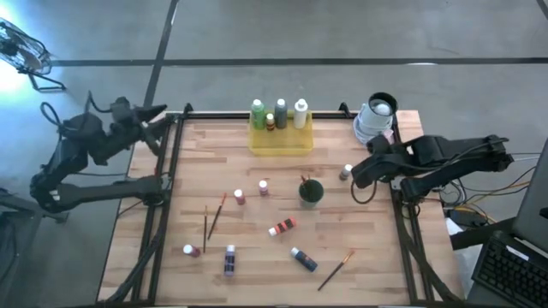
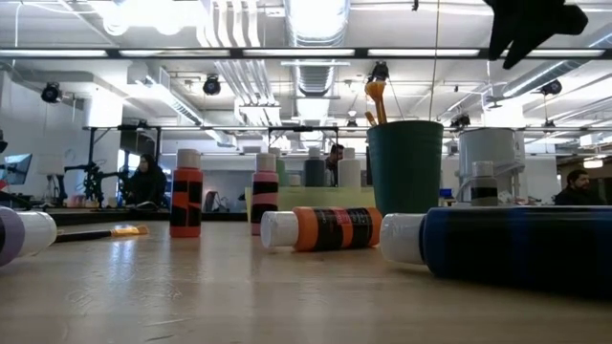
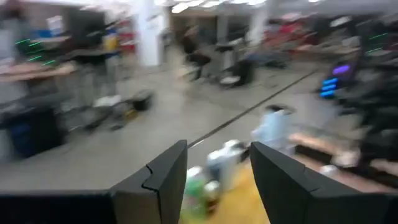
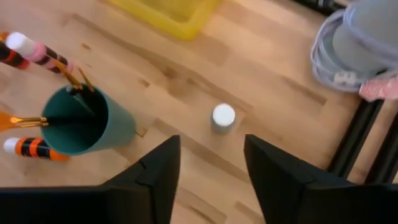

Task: Pick & Place Paint Supplies
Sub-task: Put the gray paint bottle into the yellow bin

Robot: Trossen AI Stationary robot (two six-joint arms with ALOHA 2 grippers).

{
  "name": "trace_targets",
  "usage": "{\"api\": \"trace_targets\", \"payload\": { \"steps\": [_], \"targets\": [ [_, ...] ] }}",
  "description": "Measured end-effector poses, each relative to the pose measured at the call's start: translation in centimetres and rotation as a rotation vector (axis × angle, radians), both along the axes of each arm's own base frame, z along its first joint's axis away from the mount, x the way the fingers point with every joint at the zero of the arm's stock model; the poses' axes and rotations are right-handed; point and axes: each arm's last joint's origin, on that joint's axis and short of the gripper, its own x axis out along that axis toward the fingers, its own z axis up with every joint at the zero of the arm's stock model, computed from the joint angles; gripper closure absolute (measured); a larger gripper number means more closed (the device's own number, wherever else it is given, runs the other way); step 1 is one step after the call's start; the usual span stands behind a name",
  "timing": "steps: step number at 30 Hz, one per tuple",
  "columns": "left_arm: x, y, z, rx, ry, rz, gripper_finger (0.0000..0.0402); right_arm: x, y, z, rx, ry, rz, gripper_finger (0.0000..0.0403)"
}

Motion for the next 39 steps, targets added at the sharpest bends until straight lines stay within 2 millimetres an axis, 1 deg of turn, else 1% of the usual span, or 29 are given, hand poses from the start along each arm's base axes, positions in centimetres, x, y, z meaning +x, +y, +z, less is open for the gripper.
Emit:
{"api": "trace_targets", "payload": {
  "steps": [4,7,13,18,23,28,32,39],
  "targets": [
    [-0.5,0.3,-0.6,-0.005,0.054,0.187,0.0220,0.3,0.1,-1.0,0.036,-0.014,-0.029,0.0199],
    [-0.5,0.5,-1.0,0.005,0.087,0.270,0.0220,0.6,0.2,-2.1,0.064,-0.029,-0.045,0.0192],
    [-0.4,0.6,-1.2,0.007,0.093,0.286,0.0219,1.3,0.1,-4.7,0.077,-0.052,-0.054,0.0201],
    [0.0,0.7,-1.8,0.002,0.117,0.281,0.0220,1.6,-1.1,-6.7,0.168,-0.037,-0.114,0.0215],
    [0.2,0.8,-2.3,-0.002,0.136,0.279,0.0220,1.7,-2.8,-6.8,0.180,-0.050,-0.191,0.0222],
    [0.3,0.8,-2.3,-0.002,0.137,0.276,0.0220,1.7,-4.3,-6.8,0.199,-0.031,-0.209,0.0220],
    [0.3,0.8,-2.3,-0.003,0.138,0.277,0.0220,2.3,-5.2,-7.6,0.213,0.029,-0.196,0.0210],
    [0.3,0.8,-2.3,-0.003,0.138,0.277,0.0220,3.7,-6.1,-9.1,0.231,0.131,-0.161,0.0197]
  ]
}}
